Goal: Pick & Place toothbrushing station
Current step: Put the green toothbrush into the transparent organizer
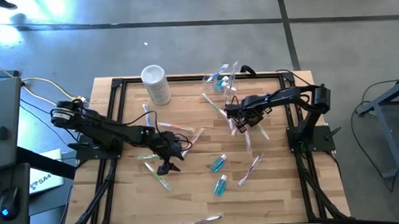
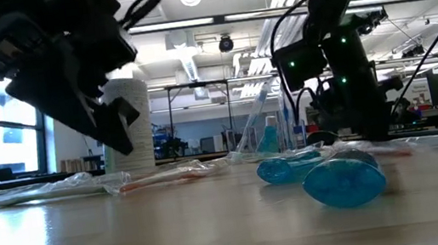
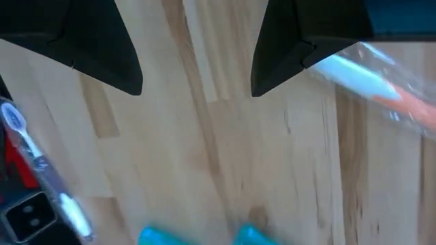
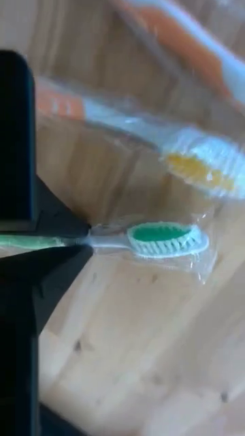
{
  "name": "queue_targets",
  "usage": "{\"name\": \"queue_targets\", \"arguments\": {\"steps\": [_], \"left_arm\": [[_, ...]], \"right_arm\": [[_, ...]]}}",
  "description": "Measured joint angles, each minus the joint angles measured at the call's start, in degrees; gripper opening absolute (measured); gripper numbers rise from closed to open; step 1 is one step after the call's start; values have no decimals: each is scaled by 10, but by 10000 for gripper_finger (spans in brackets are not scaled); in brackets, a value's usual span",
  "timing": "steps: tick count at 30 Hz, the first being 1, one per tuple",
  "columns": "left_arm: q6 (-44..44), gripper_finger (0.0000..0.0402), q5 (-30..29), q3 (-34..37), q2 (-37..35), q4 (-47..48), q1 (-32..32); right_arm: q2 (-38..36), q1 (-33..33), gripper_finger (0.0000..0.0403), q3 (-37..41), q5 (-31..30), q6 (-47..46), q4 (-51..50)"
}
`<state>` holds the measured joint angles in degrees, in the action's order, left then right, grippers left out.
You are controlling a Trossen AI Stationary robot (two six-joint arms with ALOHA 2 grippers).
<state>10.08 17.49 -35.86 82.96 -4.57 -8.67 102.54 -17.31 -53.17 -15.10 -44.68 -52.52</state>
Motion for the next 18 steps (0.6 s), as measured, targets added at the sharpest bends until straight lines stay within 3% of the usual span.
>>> {"name": "queue_targets", "arguments": {"steps": [8,14,18], "left_arm": [[23,269,6,0,50,-27,0],[17,269,11,0,54,-40,0],[16,269,10,0,54,-52,0]], "right_arm": [[-22,2,3,2,-30,7,-52],[-118,18,2,-1,-85,7,-72],[-204,38,2,-6,-168,11,-52]]}}
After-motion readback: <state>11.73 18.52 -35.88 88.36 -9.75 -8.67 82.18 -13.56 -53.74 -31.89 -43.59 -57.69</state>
